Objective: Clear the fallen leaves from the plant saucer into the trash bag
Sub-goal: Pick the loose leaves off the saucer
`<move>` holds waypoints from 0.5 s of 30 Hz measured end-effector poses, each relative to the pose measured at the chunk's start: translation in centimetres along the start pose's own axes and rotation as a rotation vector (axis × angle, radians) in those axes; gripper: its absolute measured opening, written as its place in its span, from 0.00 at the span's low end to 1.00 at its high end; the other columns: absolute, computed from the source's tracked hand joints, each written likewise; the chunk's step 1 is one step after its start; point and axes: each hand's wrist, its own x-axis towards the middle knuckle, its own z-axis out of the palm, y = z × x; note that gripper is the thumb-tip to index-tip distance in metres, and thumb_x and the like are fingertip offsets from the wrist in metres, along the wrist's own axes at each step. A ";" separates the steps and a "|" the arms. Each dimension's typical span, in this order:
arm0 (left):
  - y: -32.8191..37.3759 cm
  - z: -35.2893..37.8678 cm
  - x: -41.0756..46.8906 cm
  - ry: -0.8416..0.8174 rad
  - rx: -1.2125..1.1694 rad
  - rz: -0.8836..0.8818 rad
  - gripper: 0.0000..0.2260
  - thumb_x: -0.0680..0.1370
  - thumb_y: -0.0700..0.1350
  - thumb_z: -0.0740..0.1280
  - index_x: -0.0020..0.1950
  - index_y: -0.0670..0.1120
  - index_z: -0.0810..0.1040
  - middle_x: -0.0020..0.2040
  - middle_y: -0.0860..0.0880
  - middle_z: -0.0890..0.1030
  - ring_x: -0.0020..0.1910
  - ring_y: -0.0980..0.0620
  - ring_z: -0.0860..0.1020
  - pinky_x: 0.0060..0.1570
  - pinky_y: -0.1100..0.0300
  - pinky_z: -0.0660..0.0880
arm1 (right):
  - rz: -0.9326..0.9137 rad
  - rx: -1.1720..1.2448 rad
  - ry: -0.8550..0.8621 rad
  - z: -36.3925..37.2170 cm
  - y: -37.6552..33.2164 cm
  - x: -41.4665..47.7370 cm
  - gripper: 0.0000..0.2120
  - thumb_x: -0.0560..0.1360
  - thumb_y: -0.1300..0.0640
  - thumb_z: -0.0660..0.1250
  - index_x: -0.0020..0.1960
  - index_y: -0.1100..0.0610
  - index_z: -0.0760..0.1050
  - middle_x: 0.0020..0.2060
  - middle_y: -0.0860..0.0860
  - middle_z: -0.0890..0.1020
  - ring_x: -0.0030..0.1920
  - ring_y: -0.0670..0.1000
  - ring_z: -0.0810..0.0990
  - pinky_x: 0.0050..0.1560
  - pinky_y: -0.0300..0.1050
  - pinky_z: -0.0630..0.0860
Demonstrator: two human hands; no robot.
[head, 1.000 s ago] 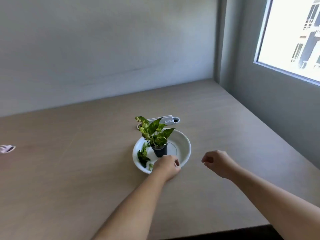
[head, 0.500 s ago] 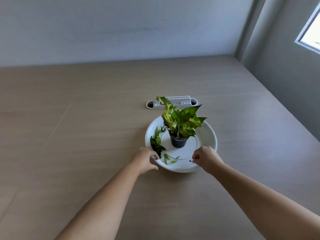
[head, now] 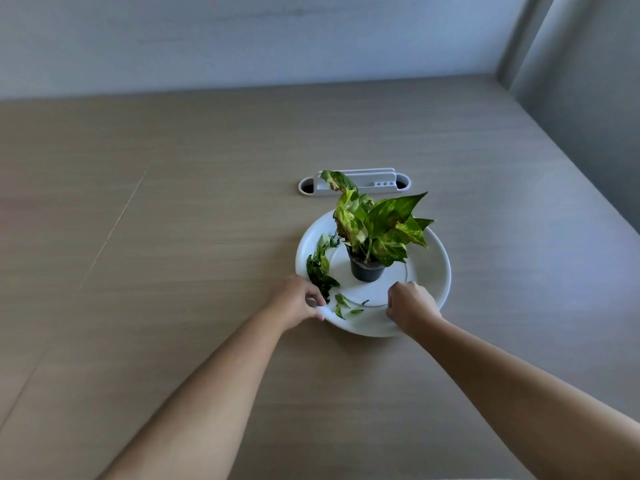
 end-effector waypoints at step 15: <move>3.9 3.7 -0.5 -0.071 0.289 0.146 0.19 0.62 0.62 0.76 0.42 0.50 0.81 0.44 0.54 0.84 0.48 0.53 0.80 0.67 0.54 0.62 | 0.013 0.285 -0.025 -0.9 2.1 0.6 0.10 0.67 0.61 0.68 0.30 0.55 0.70 0.35 0.55 0.77 0.36 0.55 0.75 0.32 0.42 0.70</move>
